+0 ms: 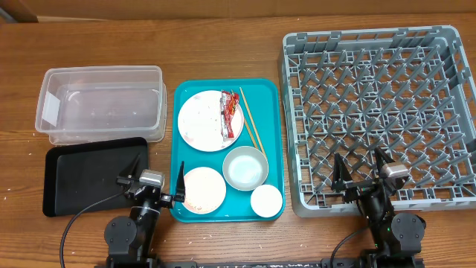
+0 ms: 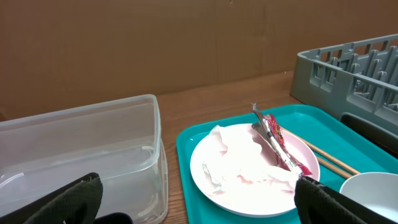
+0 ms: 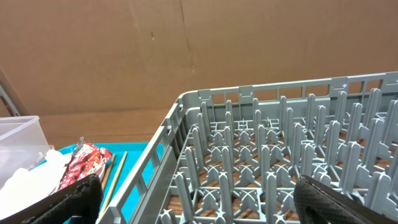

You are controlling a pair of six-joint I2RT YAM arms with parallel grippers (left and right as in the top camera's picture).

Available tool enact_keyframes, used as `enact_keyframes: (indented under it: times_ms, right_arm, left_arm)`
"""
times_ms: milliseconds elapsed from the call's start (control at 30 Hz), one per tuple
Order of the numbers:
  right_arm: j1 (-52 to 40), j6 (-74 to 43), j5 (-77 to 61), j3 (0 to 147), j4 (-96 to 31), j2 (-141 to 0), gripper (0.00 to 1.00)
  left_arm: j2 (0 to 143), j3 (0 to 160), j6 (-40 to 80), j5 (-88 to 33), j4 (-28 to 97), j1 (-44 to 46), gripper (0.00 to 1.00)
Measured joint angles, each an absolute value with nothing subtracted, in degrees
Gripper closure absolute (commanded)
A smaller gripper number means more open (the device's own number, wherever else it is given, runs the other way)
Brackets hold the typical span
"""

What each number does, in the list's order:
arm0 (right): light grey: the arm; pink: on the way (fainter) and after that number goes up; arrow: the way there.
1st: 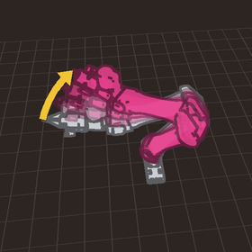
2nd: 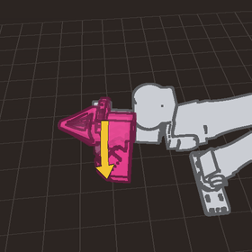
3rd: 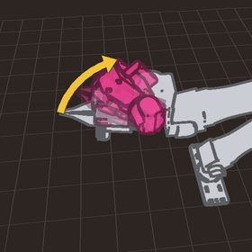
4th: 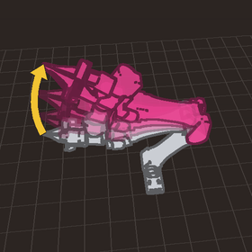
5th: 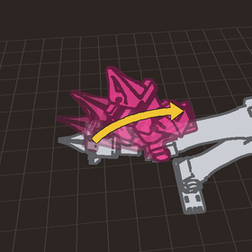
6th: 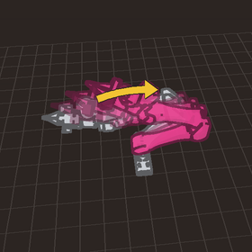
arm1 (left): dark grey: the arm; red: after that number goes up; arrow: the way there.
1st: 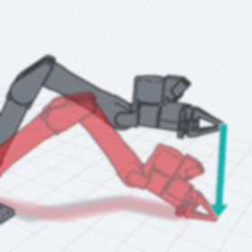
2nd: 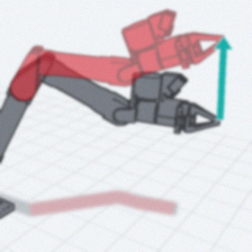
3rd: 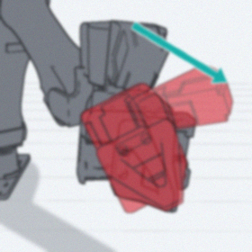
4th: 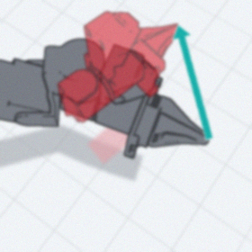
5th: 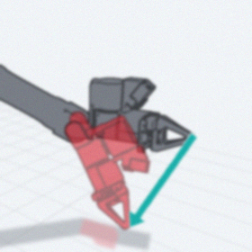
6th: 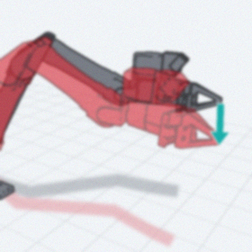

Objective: Sort waste into correct bins and load items into the dishwasher
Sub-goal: 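Raise both grippers from rest toward the teal tray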

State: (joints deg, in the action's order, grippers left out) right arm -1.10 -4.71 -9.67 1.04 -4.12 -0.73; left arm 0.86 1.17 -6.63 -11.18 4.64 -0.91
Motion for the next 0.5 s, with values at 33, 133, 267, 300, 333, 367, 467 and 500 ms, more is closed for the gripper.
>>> enact_keyframes:
  times_ms: [33, 133, 267, 300, 333, 367, 467, 500]
  right_arm:
    - [-1.1, -4.7, -9.7, 1.0, -4.1, -0.7, 0.00]
    - [-1.1, -4.7, -9.7, 1.0, -4.1, -0.7, 0.00]
    - [-1.1, -4.7, -9.6, 1.0, -3.8, -0.7, 0.00]
    - [-1.1, -4.7, -9.7, 1.0, -3.9, -0.7, 0.00]
    - [-1.1, -4.7, -10.1, 1.0, -3.9, -0.7, 0.00]
    - [-1.1, -4.7, -10.9, 1.0, -3.9, -0.7, 0.00]
    - [-1.1, -4.7, -15.4, 1.0, -3.4, -0.7, 0.00]
    - [-1.1, -4.7, -18.2, 1.0, -2.8, -0.7, 0.00]
  left_arm:
    - [0.9, 1.2, -6.7, -11.2, 4.6, -0.9, 0.00]
    - [0.9, 1.2, -9.9, -8.1, 4.7, -0.9, 0.00]
    - [0.9, 1.2, -12.7, -4.2, 5.2, -0.9, 0.00]
    - [0.9, 1.2, -12.6, -4.2, 5.2, -0.9, 0.00]
    - [0.9, 1.2, -12.4, -4.4, 5.1, -0.9, 0.00]
    - [0.9, 1.2, -10.9, -4.8, 5.1, -0.9, 0.00]
    - [0.9, 1.2, -2.9, -5.4, 5.1, -0.9, 0.00]
    - [0.9, 1.1, 0.3, -5.7, 4.6, -0.9, 0.00]
